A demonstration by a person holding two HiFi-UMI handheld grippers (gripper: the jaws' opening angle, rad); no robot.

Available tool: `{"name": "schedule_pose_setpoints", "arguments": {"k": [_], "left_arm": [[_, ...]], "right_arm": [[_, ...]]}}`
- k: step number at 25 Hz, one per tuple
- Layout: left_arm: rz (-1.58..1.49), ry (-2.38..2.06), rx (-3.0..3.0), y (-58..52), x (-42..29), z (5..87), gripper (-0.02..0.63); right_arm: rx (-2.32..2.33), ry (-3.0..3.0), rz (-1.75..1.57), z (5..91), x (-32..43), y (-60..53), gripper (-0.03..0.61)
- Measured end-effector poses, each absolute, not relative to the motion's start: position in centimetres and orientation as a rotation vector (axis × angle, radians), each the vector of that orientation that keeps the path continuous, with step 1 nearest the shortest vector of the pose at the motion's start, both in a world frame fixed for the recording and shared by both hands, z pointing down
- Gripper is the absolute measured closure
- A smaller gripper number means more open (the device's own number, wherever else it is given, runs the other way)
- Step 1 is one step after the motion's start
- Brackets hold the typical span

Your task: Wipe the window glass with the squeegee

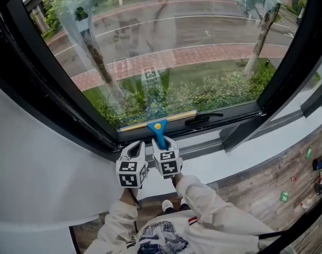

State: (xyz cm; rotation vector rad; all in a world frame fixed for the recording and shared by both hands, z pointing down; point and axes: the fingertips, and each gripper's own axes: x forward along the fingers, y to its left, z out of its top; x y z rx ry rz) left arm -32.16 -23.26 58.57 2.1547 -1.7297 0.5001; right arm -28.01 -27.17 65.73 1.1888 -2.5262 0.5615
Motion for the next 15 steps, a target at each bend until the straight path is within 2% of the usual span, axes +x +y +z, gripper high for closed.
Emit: {"name": "schedule_pose_setpoints", "arguments": {"k": [15], "left_arm": [[0.5, -1.737, 2.142, -22.82, -32.82, 58.72, 0.614]], "right_arm": [[1.191, -2.528, 0.596, 65.69, -28.55, -26.95, 0.465]]}}
